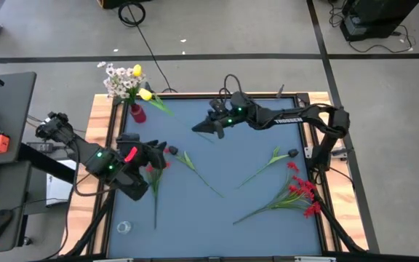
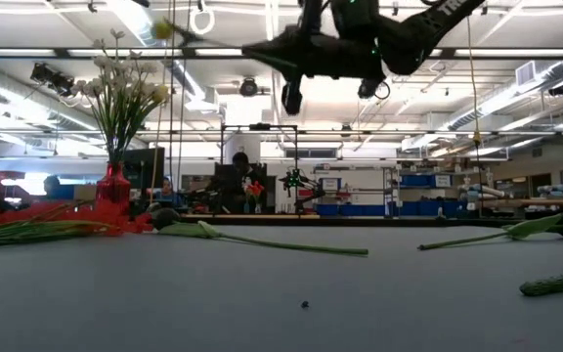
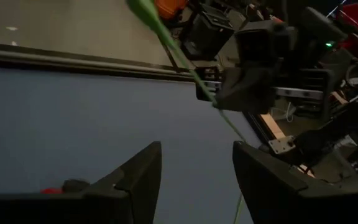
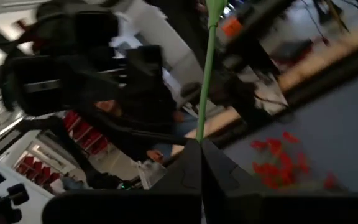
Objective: Sort flowers into vase by color
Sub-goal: Put the yellow tulip into the red vase
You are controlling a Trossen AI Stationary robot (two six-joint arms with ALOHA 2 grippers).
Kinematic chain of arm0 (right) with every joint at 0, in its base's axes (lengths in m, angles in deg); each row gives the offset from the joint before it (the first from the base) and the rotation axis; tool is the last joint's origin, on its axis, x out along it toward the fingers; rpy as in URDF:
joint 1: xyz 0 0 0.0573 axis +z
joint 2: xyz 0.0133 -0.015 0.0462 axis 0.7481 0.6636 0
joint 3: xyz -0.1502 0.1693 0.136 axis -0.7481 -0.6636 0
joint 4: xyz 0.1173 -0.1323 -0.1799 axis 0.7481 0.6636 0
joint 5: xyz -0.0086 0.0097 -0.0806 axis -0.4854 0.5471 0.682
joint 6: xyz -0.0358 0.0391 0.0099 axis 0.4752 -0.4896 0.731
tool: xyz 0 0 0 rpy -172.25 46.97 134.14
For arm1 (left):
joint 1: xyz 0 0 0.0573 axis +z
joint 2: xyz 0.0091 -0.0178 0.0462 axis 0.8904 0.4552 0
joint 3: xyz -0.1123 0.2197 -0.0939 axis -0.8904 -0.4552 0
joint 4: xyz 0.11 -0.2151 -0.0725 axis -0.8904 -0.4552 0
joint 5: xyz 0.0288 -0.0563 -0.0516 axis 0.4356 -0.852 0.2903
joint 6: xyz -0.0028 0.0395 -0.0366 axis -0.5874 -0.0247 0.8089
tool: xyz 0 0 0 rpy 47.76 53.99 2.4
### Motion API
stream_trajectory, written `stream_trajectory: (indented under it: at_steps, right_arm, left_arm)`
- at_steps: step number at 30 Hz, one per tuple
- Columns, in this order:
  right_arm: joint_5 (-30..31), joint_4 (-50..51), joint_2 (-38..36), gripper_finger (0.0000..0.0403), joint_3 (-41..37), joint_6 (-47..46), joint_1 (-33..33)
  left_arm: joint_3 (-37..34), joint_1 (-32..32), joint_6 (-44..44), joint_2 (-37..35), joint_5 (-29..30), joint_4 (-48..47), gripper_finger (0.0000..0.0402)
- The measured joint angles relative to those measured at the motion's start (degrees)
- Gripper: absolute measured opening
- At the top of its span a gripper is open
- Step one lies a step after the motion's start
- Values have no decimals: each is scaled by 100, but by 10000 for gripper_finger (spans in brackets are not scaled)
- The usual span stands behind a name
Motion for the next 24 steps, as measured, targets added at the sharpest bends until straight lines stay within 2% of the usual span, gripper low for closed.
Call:
stream_trajectory:
  at_steps: [11,20,24]
  right_arm:
    - [228,-283,-225,0,-10,1087,357]
    - [306,-278,-225,0,-10,1602,500]
    - [277,-267,-225,0,-10,1757,504]
  left_arm:
    - [0,782,-2741,-141,-46,1831,203]
    - [0,1122,-3641,-491,1,2315,201]
    - [0,1239,-4007,-541,-33,2583,173]
